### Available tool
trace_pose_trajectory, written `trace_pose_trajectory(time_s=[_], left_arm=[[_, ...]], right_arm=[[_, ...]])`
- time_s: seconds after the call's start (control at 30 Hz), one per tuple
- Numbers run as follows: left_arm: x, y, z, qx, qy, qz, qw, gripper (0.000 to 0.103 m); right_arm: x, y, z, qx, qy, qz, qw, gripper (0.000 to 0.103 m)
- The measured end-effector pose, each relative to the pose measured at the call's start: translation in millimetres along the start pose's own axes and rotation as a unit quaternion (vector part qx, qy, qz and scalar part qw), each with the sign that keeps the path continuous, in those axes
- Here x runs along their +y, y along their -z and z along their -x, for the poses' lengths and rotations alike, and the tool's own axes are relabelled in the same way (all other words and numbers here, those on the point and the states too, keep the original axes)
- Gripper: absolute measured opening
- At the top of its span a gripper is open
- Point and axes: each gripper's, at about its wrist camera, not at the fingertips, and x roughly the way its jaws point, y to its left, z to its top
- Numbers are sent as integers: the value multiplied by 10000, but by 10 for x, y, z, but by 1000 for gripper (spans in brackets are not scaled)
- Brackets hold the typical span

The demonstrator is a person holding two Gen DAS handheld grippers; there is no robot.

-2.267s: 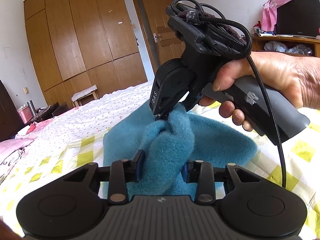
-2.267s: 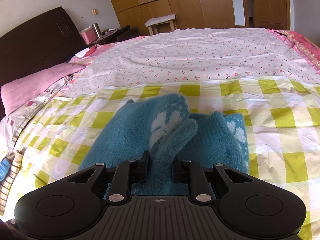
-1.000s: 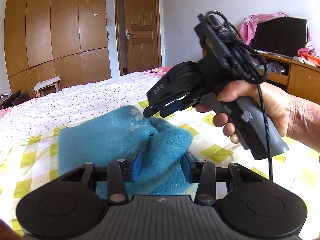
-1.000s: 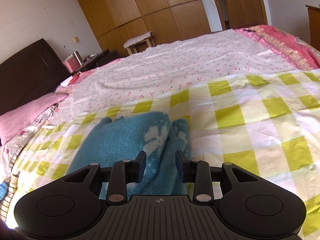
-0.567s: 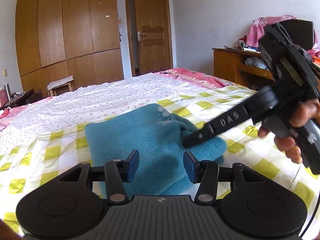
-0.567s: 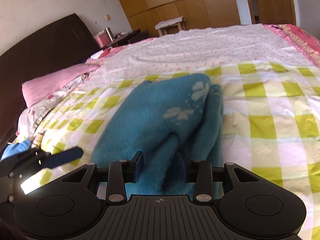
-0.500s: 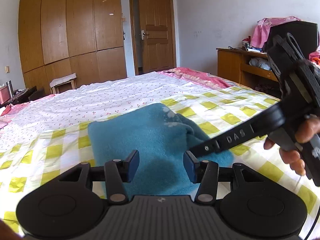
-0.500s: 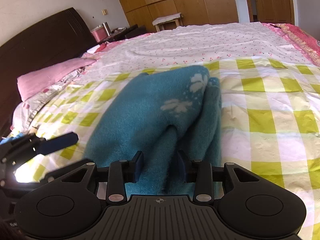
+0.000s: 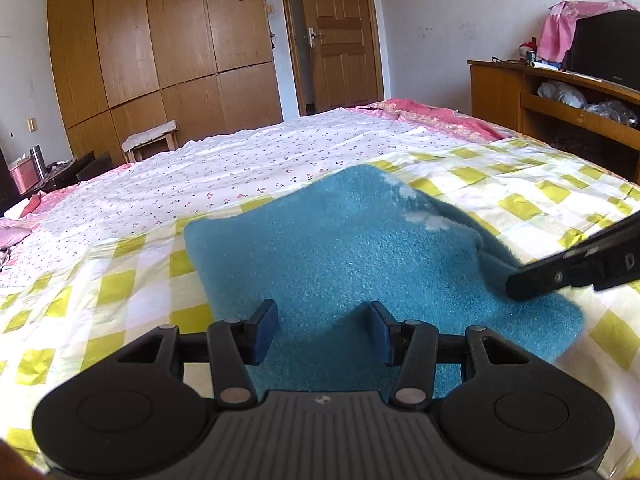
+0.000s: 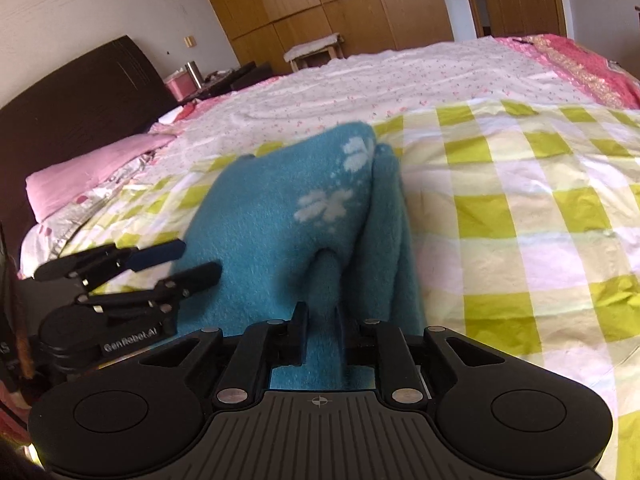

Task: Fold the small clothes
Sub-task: 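Press the folded sweater flat with the right tool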

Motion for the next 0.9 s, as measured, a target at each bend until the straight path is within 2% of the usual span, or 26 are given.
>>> trace_pose_trajectory(time_s=[0.07,0.13,0.23,0.3,0.43,0.47,0.5,0.53,0.6,0.77,0.83,0.9], left_arm=[[44,-6,-1,15,61,86,9999,54],[51,-20,4,12,73,134,9999,54],[48,-33,19,-7,79,167,9998,54],[61,-37,23,-19,95,183,9998,54],[89,-63,4,-32,133,181,9997,54],[95,-74,-3,-44,135,175,9997,54],[97,-75,-6,-54,144,182,9997,54],[104,-90,-12,-51,151,199,9997,54],[118,-128,-19,-52,164,233,9996,54],[135,-237,11,-206,200,297,9991,54],[129,-265,-13,-247,182,330,9990,54],[110,-277,-102,-161,130,325,9993,55]], right_arm=[[29,-132,61,-209,-41,45,9998,23],[41,-295,-12,-331,21,22,9994,44],[31,-529,-327,-417,361,19,9985,46],[-6,-643,-542,-398,426,-101,9982,47],[-43,-774,-1005,-105,657,-93,9977,56],[-56,-787,-1045,-105,612,-185,9979,52],[-62,-796,-1071,-103,491,-290,9983,37],[-54,-811,-1080,-96,435,-361,9984,28],[-8,-862,-1041,-175,348,-339,9987,16],[-11,-1170,-831,-696,37,-524,9962,14],[7,-1238,-895,-802,181,-476,9955,14],[-39,-1209,-1119,-638,448,-503,9957,14]])
